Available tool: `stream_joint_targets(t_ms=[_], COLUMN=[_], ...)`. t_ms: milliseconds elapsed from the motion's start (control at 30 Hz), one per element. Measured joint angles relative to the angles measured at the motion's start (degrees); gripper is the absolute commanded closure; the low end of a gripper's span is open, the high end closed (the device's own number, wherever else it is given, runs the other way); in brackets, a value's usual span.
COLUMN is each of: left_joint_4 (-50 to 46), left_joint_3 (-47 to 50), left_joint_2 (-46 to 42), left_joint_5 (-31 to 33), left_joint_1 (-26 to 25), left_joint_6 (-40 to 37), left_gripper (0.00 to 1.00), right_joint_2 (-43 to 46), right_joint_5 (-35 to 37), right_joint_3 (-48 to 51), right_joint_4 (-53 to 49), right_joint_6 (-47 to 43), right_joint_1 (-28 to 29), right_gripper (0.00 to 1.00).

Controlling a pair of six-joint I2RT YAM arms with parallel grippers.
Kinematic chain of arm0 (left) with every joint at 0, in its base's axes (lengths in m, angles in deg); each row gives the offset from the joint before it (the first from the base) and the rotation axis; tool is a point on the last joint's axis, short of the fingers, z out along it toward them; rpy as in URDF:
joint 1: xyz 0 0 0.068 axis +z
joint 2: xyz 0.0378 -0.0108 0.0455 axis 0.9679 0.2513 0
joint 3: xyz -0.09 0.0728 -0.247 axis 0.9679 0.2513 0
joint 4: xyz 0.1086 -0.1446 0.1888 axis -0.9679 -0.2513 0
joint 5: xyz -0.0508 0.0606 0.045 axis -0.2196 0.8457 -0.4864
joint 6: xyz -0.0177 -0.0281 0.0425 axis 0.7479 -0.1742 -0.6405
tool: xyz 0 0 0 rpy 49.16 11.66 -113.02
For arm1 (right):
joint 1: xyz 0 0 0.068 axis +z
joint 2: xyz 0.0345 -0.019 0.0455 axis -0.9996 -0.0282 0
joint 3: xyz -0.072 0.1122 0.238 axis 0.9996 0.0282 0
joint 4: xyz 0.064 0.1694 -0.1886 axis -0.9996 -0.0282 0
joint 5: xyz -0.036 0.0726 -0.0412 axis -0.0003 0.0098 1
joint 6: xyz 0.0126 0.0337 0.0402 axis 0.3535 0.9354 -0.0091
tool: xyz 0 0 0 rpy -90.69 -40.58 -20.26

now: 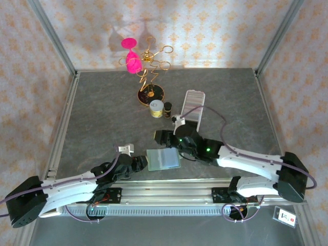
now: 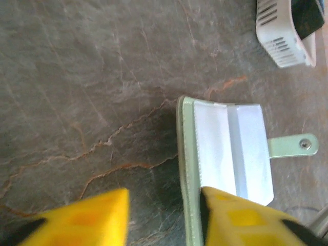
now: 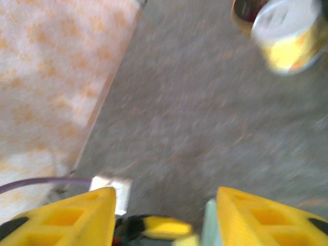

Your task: Put the credit cards into the card holder

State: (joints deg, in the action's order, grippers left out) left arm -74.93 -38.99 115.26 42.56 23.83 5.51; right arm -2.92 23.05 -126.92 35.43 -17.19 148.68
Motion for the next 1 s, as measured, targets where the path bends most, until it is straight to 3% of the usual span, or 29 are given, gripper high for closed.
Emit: stream_joint_targets(t_ms=[133,200,267,333,433,633,867,1000], left_joint_4=[-6.29,-8.07,-8.87,-8.55,-8.44,-6.05,-0.15,2.54], left_joint_3=[-4.17,-6.32,-8.07,-8.94,-9.88,-10.78,-10.05,-8.33], left_joint_2=[-3.41,-4.09,-4.17,-4.11,-2.56,0.76,5.55,5.62], left_joint_5=[2.32,2.82,2.95,2.6,1.9,0.15,-5.2,-6.84], left_joint_1=[0.02,0.02,0.02,0.02,0.02,0.02,0.0,0.0], left_joint_6=[-1.64,-2.47,-3.41,-4.22,-5.18,-6.19,-6.14,-5.99], left_gripper=[0.56,0.64,0.66,0.68,0.71,0.75,0.77,0.76], right_joint_2=[2.89,3.5,3.87,4.07,3.8,-3.63,-15.21,-18.8], right_joint_5=[6.21,9.18,10.19,9.09,3.32,-7.19,-13.86,-16.31], right_joint_3=[-3.21,-3.72,-3.58,-2.84,-1.55,-1.79,-3.23,-7.93], right_joint_4=[-3.41,-3.93,-4.68,-4.94,-6.32,-7.82,-9.84,-10.51], right_joint_6=[-17.7,-28.48,-39.85,-50.38,-63.87,-79.08,-91.19,-95.14], right_joint_1=[-0.02,-0.13,-1.31,-4.83,-14.97,-30.69,-36.35,-37.38], right_gripper=[0.34,0.3,0.29,0.27,0.26,0.25,0.24,0.12])
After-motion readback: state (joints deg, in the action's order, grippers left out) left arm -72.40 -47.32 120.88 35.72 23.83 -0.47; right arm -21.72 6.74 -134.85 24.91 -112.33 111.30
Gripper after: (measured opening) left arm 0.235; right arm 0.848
